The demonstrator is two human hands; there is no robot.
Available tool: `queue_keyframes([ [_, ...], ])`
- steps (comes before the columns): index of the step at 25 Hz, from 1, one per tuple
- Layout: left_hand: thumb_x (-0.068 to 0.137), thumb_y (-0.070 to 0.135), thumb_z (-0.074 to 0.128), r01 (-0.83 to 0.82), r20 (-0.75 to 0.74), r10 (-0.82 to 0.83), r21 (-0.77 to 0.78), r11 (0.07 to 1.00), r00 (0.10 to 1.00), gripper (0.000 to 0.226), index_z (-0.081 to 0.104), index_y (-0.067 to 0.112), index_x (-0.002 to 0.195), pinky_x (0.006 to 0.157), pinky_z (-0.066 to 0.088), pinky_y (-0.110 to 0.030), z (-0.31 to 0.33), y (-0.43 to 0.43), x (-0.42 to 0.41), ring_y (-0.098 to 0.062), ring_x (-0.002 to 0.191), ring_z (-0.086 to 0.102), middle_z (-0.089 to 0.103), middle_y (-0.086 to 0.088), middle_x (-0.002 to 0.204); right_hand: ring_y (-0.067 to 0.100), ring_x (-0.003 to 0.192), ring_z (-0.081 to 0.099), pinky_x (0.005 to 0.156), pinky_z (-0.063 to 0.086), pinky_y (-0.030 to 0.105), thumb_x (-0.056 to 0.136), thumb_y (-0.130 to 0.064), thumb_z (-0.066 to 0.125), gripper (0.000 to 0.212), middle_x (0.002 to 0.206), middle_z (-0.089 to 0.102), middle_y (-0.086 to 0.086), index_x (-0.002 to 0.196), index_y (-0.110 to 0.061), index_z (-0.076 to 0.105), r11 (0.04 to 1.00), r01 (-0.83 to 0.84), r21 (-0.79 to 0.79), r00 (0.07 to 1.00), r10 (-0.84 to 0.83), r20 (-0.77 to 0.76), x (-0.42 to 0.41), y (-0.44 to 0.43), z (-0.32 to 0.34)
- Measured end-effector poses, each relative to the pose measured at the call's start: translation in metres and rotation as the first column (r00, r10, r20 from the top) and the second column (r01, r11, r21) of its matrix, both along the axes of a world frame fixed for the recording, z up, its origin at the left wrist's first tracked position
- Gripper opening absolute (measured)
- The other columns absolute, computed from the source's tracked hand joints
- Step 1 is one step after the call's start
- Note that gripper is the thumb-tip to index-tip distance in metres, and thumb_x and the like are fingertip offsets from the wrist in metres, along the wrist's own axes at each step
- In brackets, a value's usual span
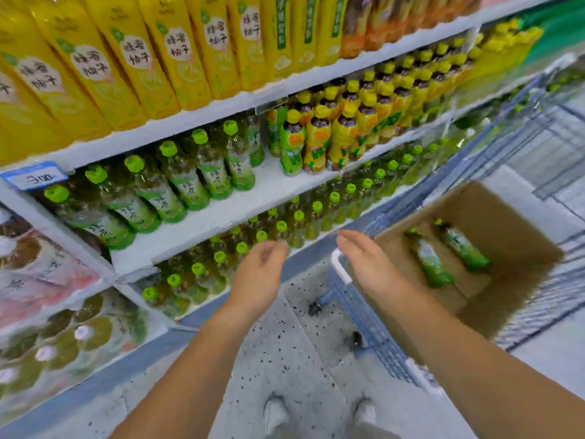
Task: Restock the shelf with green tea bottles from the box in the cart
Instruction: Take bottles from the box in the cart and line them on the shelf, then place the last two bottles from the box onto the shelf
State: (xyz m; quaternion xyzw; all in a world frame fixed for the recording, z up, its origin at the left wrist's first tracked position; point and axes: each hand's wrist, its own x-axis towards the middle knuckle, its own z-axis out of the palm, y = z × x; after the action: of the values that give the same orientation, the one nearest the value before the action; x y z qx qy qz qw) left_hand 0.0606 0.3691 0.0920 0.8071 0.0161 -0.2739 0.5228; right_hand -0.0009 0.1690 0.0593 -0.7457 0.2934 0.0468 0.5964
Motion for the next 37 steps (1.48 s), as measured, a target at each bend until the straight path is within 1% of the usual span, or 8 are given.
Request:
queue_keyframes([
  [2, 0.097, 0.055, 0.049, 0.051, 0.015, -0.051, -0.006, 0.999, 0.999, 0.041, 0.057, 0.030, 0.129, 0.084, 0.037, -0.025, 0.017, -0.014, -0.021, 0.002, 0.101, 0.053, 0.057, 0.018, 0.118, -0.002, 0.084, 0.061, 0.070, 0.040, -0.001, 0.099, -0.040, 0.052, 0.032, 0.090, 0.064, -0.012, 0.113, -0.015, 0.066, 1.000, 0.030, 0.008, 0.999, -0.031, 0.013, -0.038, -0.009, 0.015],
  [6, 0.095, 0.059, 0.051, 0.157, 0.030, -0.156, -0.022, 0.987, 0.987, 0.041, 0.059, 0.033, 0.126, 0.075, 0.037, -0.015, 0.038, -0.058, -0.070, 0.019, 0.096, 0.049, 0.057, 0.029, 0.113, -0.037, 0.090, 0.043, 0.069, 0.035, -0.007, 0.097, -0.048, 0.054, 0.038, 0.113, 0.052, -0.035, 0.133, -0.035, 0.053, 0.995, 0.095, 0.000, 0.995, -0.095, 0.018, -0.109, -0.047, 0.039],
  [14, 0.097, 0.057, 0.051, 0.231, -0.028, -0.234, -0.064, 0.971, 0.972, 0.038, 0.055, 0.033, 0.126, 0.086, 0.036, -0.023, 0.052, -0.196, -0.167, 0.002, 0.107, 0.053, 0.056, 0.018, 0.122, -0.022, 0.098, 0.048, 0.079, 0.034, 0.009, 0.097, -0.052, 0.052, 0.028, 0.112, 0.048, -0.039, 0.124, -0.045, 0.052, 0.987, 0.158, 0.019, 0.987, -0.157, -0.027, -0.222, -0.165, 0.061],
  [17, 0.098, 0.055, 0.049, 0.178, -0.110, -0.185, -0.075, 0.981, 0.977, 0.044, 0.054, 0.028, 0.132, 0.091, 0.037, -0.029, 0.045, -0.237, -0.191, -0.008, 0.112, 0.050, 0.053, 0.013, 0.125, 0.001, 0.111, 0.050, 0.091, 0.035, 0.023, 0.098, -0.050, 0.049, 0.033, 0.119, 0.054, -0.024, 0.129, -0.038, 0.053, 0.988, 0.152, -0.014, 0.984, -0.152, -0.090, -0.239, -0.215, 0.058],
  [22, 0.098, 0.054, 0.050, 0.102, -0.199, -0.110, -0.049, 0.994, 0.974, 0.045, 0.056, 0.024, 0.131, 0.081, 0.038, -0.024, 0.006, -0.287, -0.194, -0.009, 0.110, 0.053, 0.059, 0.008, 0.128, 0.006, 0.114, 0.047, 0.093, 0.034, 0.027, 0.100, -0.052, 0.045, 0.038, 0.125, 0.052, -0.015, 0.133, -0.034, 0.052, 0.992, 0.111, -0.064, 0.972, -0.122, -0.201, -0.230, -0.279, 0.045],
  [28, 0.097, 0.058, 0.046, 0.256, -0.229, -0.233, 0.077, 0.963, 0.945, 0.044, 0.058, 0.026, 0.125, 0.090, 0.039, -0.030, -0.058, -0.371, -0.146, -0.015, 0.110, 0.057, 0.063, 0.006, 0.126, -0.001, 0.103, 0.052, 0.087, 0.036, 0.021, 0.100, -0.048, 0.046, 0.021, 0.109, 0.054, -0.025, 0.118, -0.039, 0.052, 0.981, 0.144, -0.130, 0.944, -0.176, -0.279, -0.188, -0.343, 0.002],
  [31, 0.096, 0.059, 0.044, 0.319, -0.295, -0.271, 0.129, 0.939, 0.916, 0.034, 0.059, 0.028, 0.096, 0.093, 0.047, -0.036, -0.101, -0.409, -0.129, -0.015, 0.094, 0.062, 0.068, 0.005, 0.105, -0.007, 0.100, 0.053, 0.082, 0.039, 0.020, 0.098, -0.050, 0.048, 0.024, 0.111, 0.059, -0.022, 0.117, -0.037, 0.056, 0.983, 0.084, -0.166, 0.939, -0.133, -0.316, -0.170, -0.381, -0.031],
  [37, 0.099, 0.051, 0.044, 0.272, -0.320, -0.195, 0.218, 0.937, 0.927, 0.032, 0.059, 0.023, 0.099, 0.086, 0.048, -0.035, -0.215, -0.459, -0.099, -0.024, 0.095, 0.063, 0.067, 0.001, 0.095, 0.014, 0.118, 0.053, 0.098, 0.038, 0.030, 0.096, -0.054, 0.049, 0.046, 0.125, 0.060, -0.007, 0.133, -0.026, 0.055, 0.964, -0.128, -0.231, 0.878, 0.002, -0.478, -0.128, -0.468, -0.126],
])
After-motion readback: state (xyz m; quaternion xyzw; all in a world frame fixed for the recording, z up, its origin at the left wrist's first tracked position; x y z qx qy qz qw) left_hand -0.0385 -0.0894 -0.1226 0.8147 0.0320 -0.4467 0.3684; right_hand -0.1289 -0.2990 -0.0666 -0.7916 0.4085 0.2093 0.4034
